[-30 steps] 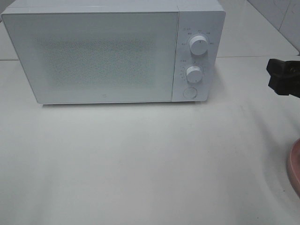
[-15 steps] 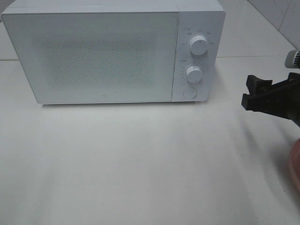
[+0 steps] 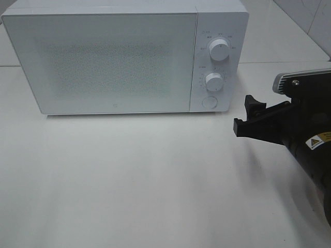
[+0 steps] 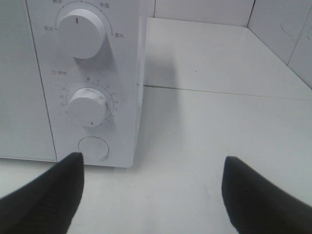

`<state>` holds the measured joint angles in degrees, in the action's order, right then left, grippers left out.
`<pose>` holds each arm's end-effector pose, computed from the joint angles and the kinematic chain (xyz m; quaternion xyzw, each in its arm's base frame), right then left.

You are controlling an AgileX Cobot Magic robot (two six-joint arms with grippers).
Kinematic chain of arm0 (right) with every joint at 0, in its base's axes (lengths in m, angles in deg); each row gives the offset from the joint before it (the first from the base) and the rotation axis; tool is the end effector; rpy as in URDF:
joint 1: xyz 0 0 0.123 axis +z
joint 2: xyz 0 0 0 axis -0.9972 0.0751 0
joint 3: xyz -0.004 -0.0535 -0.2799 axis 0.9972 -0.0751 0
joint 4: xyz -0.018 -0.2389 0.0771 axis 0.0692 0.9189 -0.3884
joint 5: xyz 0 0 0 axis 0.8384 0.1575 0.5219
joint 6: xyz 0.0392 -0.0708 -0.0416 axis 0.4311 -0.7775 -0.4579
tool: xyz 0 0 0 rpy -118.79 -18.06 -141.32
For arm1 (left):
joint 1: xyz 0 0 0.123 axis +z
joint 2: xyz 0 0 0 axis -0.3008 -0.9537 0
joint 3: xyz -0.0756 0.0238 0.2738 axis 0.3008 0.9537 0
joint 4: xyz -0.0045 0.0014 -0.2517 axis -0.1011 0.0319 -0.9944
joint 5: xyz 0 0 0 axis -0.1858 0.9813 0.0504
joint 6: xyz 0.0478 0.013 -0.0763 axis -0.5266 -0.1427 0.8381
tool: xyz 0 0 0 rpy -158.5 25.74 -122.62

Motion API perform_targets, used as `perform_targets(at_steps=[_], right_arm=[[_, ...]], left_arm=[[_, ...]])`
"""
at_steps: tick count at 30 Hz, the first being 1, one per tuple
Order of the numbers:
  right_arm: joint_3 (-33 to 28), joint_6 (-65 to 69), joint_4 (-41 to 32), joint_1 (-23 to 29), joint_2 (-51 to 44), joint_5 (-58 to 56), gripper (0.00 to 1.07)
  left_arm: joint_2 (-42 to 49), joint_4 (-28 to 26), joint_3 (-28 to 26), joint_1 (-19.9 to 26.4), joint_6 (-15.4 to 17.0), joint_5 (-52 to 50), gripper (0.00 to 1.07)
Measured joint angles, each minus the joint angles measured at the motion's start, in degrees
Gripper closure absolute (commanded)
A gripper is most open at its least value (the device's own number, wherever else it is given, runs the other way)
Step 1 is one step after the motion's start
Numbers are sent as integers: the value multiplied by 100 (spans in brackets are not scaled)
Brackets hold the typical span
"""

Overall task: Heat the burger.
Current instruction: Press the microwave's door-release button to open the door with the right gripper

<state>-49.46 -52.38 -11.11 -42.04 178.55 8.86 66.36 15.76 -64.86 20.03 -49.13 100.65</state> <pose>0.1983 0.1056 0.1622 -0.0434 0.7518 -0.0202 0.6576 -0.0096 -0.0181 0.2824 0.0372 0.8476 -0.0680 0.5249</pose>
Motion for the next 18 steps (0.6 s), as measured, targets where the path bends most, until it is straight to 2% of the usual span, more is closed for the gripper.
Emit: perform_targets(at_steps=[9,18], right_arm=[[309,-86,-401,567,11,17,34],[309,-86,-424,607,11,-23,35]], left_arm=[[0,0,0,0,0,0,9],[0,0,0,0,0,0,9]])
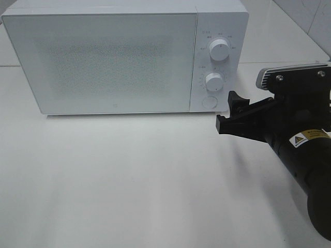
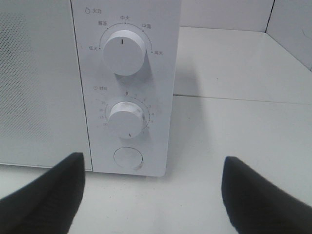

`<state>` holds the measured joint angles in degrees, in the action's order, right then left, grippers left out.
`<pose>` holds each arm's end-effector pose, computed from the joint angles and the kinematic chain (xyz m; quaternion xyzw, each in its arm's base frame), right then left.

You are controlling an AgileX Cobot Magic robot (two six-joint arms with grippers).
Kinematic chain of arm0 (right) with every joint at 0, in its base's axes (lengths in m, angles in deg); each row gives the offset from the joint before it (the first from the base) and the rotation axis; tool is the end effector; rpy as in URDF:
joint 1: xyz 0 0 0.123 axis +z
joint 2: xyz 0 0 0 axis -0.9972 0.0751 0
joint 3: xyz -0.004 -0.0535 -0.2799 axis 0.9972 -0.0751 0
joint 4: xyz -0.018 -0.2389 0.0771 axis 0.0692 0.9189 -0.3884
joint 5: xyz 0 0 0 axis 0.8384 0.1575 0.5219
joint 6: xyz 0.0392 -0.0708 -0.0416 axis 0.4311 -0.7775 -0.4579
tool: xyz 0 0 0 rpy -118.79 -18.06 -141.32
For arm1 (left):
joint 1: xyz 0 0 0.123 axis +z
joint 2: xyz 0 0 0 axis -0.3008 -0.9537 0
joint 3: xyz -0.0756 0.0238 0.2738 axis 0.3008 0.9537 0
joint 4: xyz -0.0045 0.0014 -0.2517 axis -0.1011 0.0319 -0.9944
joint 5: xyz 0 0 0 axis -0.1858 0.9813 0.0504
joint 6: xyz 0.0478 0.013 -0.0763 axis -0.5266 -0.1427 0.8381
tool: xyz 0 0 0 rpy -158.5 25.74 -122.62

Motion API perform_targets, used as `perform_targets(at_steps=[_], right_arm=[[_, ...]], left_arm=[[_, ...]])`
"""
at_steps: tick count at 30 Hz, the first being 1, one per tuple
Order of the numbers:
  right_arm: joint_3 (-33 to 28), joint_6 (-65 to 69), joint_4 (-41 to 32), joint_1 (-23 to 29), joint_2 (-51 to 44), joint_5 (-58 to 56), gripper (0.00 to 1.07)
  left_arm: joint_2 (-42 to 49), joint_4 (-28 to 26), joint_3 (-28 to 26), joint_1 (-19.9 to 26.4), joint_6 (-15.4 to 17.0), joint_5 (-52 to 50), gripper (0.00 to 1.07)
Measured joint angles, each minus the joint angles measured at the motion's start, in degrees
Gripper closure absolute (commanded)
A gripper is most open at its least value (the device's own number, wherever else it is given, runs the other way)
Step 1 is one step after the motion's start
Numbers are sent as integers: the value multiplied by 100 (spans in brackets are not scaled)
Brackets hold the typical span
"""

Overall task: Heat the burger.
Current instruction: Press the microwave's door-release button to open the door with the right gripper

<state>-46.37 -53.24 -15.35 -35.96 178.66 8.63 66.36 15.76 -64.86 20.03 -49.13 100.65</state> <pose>0.1947 0.1300 0.1692 -0.0448 0.7466 0.0079 0.6637 -0.0096 -0.0181 0.2824 0.0372 0.8476 -0.0680 0.5249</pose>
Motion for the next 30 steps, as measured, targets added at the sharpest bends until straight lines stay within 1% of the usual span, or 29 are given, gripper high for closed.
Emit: perform_targets(at_steps=[3,5,6,8,9,10,11,12,13,14,15,16,17,18,19,20,21,22,23,24,25,26,27,28,29,30], right_arm=[[0,80,0,0,0,-97,38],[0,395,0,0,0,-160,44],[0,395,0,0,0,-160,44],[0,1163,0,0,0,-223,52],[0,1163,0,0,0,-223,52],[0,1358,0,0,0,-235,58],[0,1833,0,0,0,-269,64],[0,1833,0,0,0,-269,64],[0,2103,0,0,0,-275,68],[0,2103,0,0,0,-275,68],[0,2676,0,0,0,-275,75],[0,3237,0,0,0,-275,78],[0,3237,0,0,0,-275,78],[0,3564,0,0,0,-275,84],[0,4131,0,0,0,-275,87],[0,4131,0,0,0,-275,87],[0,4767,6,0,0,-275,88],[0,4767,6,0,0,-275,88],[0,5088,11,0,0,-275,91],[0,5678,69,0,0,-275,91],[0,5678,69,0,0,-275,91],[0,6028,103,0,0,-275,93],[0,6646,189,0,0,-275,97],[0,6646,189,0,0,-275,97],[0,6973,223,0,0,-275,99],[0,7552,275,0,0,-275,104]], left_arm=[[0,0,0,0,0,0,9],[0,0,0,0,0,0,9],[0,0,0,0,0,0,9],[0,0,0,0,0,0,9],[0,0,0,0,0,0,9],[0,0,0,0,0,0,9],[0,0,0,0,0,0,9],[0,0,0,0,0,0,9],[0,0,0,0,0,0,9],[0,0,0,0,0,0,9],[0,0,0,0,0,0,9],[0,0,0,0,0,0,9],[0,0,0,0,0,0,9],[0,0,0,0,0,0,9],[0,0,0,0,0,0,9],[0,0,0,0,0,0,9],[0,0,0,0,0,0,9],[0,0,0,0,0,0,9],[0,0,0,0,0,0,9],[0,0,0,0,0,0,9],[0,0,0,0,0,0,9],[0,0,0,0,0,0,9],[0,0,0,0,0,0,9],[0,0,0,0,0,0,9],[0,0,0,0,0,0,9],[0,0,0,0,0,0,9]])
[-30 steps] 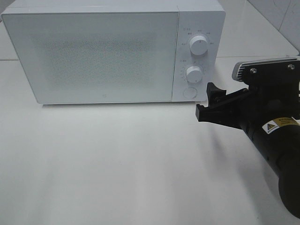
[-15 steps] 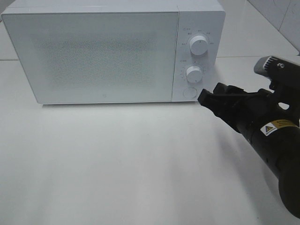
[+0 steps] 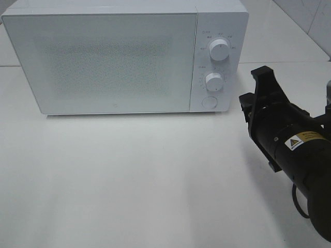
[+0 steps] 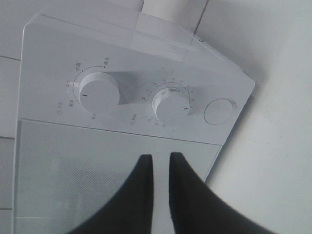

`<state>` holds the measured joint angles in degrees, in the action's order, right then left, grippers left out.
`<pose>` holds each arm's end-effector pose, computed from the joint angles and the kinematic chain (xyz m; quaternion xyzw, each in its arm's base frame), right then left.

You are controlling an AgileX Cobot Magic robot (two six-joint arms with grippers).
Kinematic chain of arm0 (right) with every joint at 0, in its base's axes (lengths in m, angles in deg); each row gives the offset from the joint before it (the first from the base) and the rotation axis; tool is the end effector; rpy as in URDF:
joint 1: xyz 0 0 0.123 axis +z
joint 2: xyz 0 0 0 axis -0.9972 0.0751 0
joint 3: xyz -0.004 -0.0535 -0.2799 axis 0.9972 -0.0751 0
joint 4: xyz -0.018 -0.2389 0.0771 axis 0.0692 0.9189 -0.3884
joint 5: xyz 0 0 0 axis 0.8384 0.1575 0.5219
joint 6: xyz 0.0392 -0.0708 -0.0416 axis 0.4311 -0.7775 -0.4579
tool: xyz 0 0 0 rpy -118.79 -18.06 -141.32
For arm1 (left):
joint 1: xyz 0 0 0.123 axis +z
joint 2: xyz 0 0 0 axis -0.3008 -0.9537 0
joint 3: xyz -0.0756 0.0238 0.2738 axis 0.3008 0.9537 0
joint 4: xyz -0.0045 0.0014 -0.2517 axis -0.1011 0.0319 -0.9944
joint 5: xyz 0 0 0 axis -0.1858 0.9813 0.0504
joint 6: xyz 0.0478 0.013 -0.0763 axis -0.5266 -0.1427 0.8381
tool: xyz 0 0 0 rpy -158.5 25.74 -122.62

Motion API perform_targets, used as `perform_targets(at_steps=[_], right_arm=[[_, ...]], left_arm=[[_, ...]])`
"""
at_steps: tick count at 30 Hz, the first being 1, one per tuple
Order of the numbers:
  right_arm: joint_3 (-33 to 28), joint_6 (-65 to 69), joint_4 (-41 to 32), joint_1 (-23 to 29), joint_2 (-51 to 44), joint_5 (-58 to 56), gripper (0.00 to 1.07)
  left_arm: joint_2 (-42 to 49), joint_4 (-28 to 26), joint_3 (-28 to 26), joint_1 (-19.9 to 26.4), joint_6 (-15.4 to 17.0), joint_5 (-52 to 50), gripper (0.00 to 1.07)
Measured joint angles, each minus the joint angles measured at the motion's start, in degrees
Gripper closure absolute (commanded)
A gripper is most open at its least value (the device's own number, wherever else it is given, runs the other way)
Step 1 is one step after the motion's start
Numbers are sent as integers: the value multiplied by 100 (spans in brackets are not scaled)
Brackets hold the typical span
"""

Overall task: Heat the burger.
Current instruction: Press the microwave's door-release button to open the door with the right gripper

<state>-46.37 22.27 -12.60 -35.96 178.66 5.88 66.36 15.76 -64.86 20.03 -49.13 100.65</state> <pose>0.1938 0.1350 0.1662 0.4065 0.6410 0.4162 0.5007 -0.0096 -0.0181 0.2824 0.0372 0.8476 -0.0680 0.5249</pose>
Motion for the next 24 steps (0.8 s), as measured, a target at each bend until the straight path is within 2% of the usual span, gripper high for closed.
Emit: perform_targets(at_steps=[8,24], right_arm=[[0,900,52,0,0,-166,107],[29,1066,-493,0,235,-556,107]], left_arm=[[0,0,0,0,0,0,9],[0,0,0,0,0,0,9]])
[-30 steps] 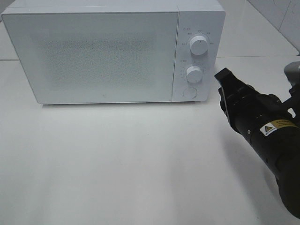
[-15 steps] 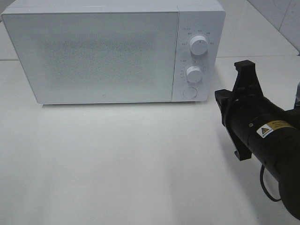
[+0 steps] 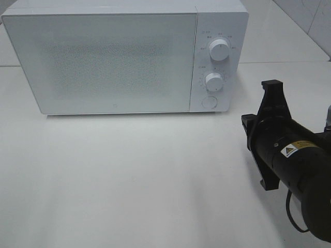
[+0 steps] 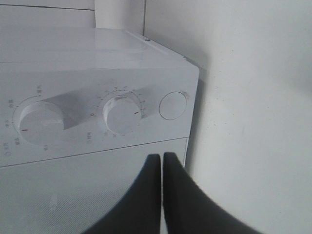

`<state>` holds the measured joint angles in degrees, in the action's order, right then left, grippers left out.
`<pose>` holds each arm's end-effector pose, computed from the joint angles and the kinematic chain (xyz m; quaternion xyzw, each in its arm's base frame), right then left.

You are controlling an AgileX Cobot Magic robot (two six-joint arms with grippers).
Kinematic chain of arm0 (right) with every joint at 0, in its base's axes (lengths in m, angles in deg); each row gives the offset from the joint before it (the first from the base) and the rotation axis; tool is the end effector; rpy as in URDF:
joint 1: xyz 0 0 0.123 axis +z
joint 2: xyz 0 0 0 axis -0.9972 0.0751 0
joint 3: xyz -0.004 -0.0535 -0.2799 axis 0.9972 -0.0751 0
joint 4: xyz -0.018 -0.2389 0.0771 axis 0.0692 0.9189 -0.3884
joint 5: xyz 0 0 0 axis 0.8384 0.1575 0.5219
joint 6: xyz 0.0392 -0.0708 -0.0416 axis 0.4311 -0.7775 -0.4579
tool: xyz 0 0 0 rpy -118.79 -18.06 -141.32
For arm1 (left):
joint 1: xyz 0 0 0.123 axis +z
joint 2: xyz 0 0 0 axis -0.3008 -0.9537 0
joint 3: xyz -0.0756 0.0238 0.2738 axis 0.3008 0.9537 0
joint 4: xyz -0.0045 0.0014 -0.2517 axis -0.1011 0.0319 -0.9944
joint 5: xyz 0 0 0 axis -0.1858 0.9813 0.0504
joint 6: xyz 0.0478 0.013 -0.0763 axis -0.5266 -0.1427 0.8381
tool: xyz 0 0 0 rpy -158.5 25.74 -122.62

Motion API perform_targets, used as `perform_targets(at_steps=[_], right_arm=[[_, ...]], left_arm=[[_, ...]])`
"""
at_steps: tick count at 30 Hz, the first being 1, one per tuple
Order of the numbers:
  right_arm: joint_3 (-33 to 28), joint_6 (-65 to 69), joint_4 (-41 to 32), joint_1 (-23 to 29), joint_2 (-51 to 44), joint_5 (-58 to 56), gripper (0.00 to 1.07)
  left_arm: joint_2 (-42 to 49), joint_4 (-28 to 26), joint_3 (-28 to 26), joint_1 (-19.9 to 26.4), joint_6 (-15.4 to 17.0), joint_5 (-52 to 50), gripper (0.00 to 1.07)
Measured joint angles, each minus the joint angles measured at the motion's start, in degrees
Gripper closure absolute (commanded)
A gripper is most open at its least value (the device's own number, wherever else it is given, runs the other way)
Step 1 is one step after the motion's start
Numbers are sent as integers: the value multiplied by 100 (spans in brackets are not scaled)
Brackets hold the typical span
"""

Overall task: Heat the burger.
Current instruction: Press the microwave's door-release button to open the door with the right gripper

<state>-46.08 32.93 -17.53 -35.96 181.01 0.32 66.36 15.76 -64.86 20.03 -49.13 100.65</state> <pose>0.1936 0.1326 0.1476 0.5088 0.6210 0.4115 0.4315 -0.0096 -0.0181 0.2824 0.0372 0.8476 -0.0680 0.5249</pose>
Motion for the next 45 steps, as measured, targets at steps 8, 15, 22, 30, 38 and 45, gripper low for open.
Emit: perform_targets(at_steps=[8,15,22,30,38,45], right_arm=[[315,378,-69,-6,544,0,107],[665,424,-97,-63,1026,-29,107],[1117,476,6,-476,1381,-350,107],[1639,470,464,-985,1530,-705,107],[1994,264,596,-1341,1684,-1112,107],[2447,292,756,-1381,2120,-1243,107]], left_arm=[[0,0,0,0,0,0,9],[0,0,0,0,0,0,9],[0,0,0,0,0,0,9],[0,0,0,0,0,0,9],[0,0,0,0,0,0,9],[0,0,0,0,0,0,9]])
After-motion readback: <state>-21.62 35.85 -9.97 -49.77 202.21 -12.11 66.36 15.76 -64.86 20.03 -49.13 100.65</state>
